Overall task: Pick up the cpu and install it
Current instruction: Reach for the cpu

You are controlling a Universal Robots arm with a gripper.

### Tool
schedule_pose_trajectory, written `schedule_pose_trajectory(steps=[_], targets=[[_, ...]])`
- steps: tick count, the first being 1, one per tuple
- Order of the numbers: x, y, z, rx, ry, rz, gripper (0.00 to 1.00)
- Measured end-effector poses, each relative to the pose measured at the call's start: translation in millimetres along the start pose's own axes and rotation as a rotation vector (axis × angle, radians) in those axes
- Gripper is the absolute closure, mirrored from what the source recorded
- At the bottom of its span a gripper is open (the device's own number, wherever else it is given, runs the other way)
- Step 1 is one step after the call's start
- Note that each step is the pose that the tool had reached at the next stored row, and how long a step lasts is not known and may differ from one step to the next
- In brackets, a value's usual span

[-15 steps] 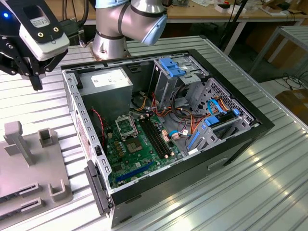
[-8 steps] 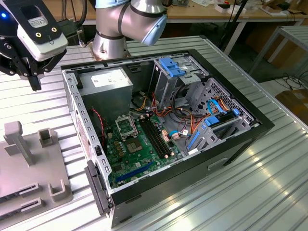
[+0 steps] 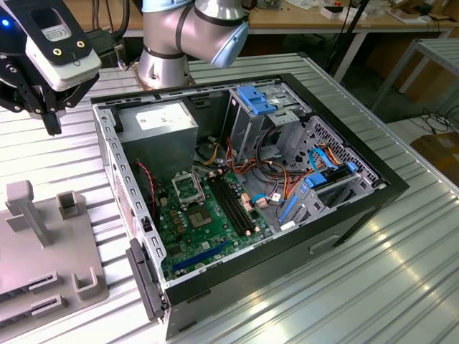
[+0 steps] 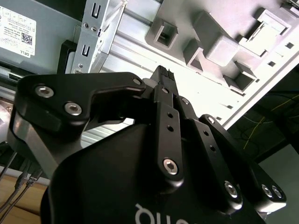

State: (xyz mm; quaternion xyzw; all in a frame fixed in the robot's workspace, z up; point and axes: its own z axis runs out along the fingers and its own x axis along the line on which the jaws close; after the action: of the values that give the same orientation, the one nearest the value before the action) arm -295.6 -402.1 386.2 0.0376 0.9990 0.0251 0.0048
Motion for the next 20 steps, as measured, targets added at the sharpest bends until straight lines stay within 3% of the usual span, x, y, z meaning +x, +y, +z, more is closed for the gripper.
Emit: schedule_pose_trajectory(steps=[2, 4, 14, 20], targets=[[4.1, -0.3, -0.1, 0.0000, 0.0000, 0.000, 0.89], [19.8, -1.5, -0.3, 0.0000, 0.0001, 0.000, 0.89], [20.6, -1.6, -0.2, 0.0000, 0.0000, 0.000, 0.89], [24.7, -1.8, -0.3, 0.0000, 0.0000, 0.000, 0.89]])
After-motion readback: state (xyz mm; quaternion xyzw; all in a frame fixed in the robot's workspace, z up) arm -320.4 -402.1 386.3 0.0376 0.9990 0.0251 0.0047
